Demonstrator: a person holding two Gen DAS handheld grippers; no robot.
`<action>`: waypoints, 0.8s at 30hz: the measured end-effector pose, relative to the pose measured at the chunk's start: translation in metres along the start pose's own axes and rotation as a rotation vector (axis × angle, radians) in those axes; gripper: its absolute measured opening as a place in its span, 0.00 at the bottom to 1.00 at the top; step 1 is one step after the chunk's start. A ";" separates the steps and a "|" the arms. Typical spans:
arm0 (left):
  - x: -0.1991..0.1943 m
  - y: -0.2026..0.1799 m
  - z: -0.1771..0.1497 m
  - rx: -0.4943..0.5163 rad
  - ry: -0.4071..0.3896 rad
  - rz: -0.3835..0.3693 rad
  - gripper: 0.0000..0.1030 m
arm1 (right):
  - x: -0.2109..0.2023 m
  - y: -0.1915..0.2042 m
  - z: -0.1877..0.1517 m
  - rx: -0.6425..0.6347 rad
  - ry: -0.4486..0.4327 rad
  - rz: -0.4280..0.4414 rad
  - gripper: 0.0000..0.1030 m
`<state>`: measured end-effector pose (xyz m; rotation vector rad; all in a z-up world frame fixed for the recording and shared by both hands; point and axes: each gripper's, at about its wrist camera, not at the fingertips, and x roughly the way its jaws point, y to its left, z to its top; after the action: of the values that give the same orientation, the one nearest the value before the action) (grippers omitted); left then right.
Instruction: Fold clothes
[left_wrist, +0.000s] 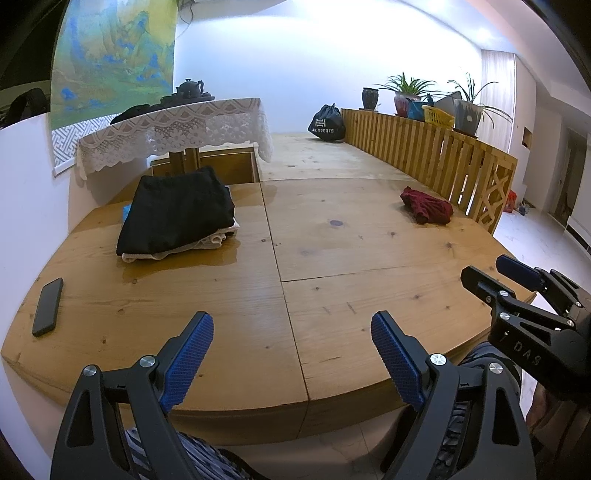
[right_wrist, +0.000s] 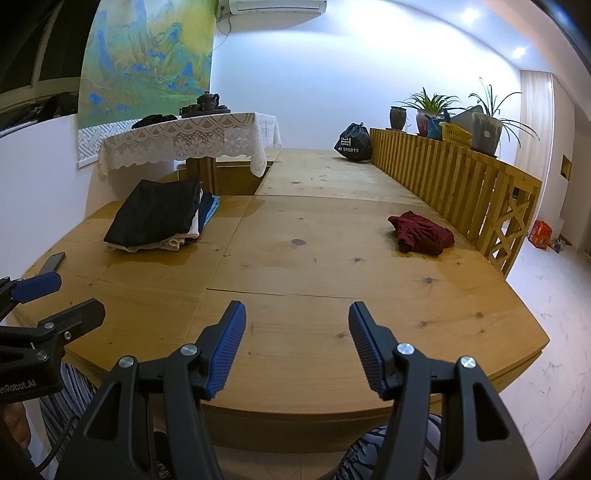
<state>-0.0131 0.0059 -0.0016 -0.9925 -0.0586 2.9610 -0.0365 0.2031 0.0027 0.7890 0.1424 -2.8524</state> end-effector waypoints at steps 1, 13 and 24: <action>0.001 0.000 0.001 0.000 0.002 0.000 0.84 | 0.001 -0.001 0.000 0.001 0.001 -0.002 0.56; 0.022 -0.012 0.012 0.025 0.025 -0.024 0.84 | 0.018 -0.018 0.005 0.031 0.026 -0.039 0.56; 0.045 -0.020 0.028 0.050 0.042 -0.028 0.84 | 0.039 -0.034 0.011 0.044 0.043 -0.065 0.56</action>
<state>-0.0660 0.0262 -0.0054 -1.0390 0.0019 2.8999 -0.0814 0.2296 -0.0066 0.8709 0.1139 -2.9094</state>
